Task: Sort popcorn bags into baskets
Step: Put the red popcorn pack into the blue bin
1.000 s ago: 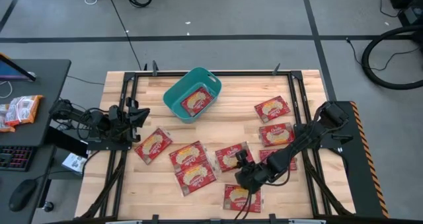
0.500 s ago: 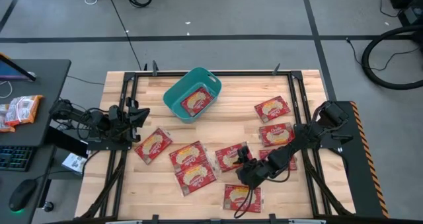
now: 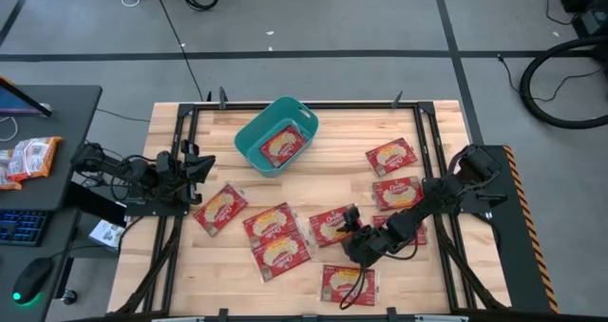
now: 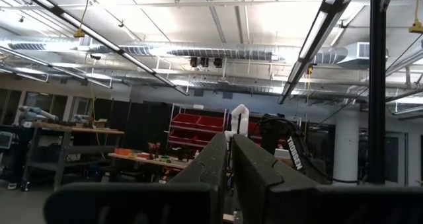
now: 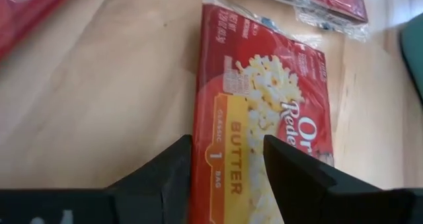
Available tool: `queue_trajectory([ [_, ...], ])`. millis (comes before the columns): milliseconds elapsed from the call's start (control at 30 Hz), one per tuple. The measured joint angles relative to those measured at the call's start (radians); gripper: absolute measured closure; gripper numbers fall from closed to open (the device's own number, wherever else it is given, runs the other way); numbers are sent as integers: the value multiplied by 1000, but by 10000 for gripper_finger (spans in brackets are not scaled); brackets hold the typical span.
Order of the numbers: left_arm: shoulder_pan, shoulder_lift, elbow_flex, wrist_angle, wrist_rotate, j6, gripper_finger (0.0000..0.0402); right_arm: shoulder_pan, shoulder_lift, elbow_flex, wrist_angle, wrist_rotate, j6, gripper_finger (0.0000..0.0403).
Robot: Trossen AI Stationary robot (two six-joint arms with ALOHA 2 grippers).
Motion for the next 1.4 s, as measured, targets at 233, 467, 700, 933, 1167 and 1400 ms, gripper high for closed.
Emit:
queue_trajectory([
  [233, 0, 0, 0, 0, 0, 0, 370, -16, 0, -20, 22, -10, 6, 293],
  [467, 0, 0, 0, 0, 0, 0, 370, -19, 0, -22, 31, 7, 6, 393],
  [700, 0, 0, 0, 0, 0, -1, 370, -55, -15, 39, -57, 58, -41, 395],
  [933, 0, 0, 0, 0, 0, -1, 370, -139, -15, 136, -181, 131, -202, 397],
  [1167, 0, 0, 0, -1, 0, -1, 370, -230, -40, 204, -238, 239, -385, 398],
  [1400, 0, 0, 0, -1, 0, -1, 370, -338, -145, 261, -232, 310, -553, 400],
])
